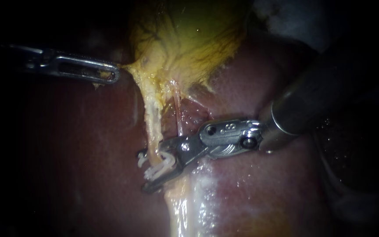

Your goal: Clipping third clip left tube

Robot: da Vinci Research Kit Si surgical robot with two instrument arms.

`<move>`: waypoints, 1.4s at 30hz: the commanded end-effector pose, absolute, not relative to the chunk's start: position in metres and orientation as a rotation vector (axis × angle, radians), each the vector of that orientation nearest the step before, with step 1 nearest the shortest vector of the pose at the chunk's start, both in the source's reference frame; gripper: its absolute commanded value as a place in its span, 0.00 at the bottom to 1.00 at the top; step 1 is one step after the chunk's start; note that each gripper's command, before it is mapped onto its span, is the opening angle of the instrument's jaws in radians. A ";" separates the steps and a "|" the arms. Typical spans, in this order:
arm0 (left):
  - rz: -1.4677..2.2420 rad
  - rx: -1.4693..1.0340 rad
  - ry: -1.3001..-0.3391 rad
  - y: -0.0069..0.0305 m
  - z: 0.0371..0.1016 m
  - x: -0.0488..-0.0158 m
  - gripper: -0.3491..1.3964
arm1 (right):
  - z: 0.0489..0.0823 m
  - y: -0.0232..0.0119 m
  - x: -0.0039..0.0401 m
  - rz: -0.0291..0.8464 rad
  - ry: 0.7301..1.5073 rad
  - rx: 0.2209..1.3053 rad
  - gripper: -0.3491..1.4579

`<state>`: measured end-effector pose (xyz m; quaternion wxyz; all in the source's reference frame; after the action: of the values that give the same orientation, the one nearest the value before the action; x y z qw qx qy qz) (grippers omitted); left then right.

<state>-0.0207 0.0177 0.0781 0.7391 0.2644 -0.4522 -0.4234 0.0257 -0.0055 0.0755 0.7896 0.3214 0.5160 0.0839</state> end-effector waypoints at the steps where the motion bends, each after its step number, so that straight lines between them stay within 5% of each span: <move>1: -0.929 0.580 -0.992 0.0177 0.0780 -0.0207 0.00 | 0.0754 -0.0055 0.0257 0.181 1.111 0.692 0.45; 10: -0.929 0.584 -0.992 0.0180 0.0777 -0.0203 0.00 | 0.0754 -0.0032 0.0246 0.214 1.156 0.703 0.46; 20: -0.931 0.583 -0.991 0.0181 0.0775 -0.0202 0.00 | 0.0766 0.0012 0.0235 0.548 1.252 0.902 0.47; 30: -0.931 0.583 -0.991 0.0181 0.0775 -0.0202 0.00 | 0.0763 0.0007 0.0249 0.717 1.374 1.166 0.47; 36: -0.931 0.583 -0.991 0.0180 0.0775 -0.0202 0.00 | 0.0755 -0.0001 0.0256 0.900 1.337 1.187 0.46; 42: -0.931 0.583 -0.991 0.0180 0.0775 -0.0202 0.00 | 0.0750 -0.0005 0.0261 0.927 1.331 1.195 0.41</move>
<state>-0.0202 0.0180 0.0775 0.7387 0.2655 -0.4516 -0.4241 0.0261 -0.0006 0.0750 0.5337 0.5023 0.5570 0.3905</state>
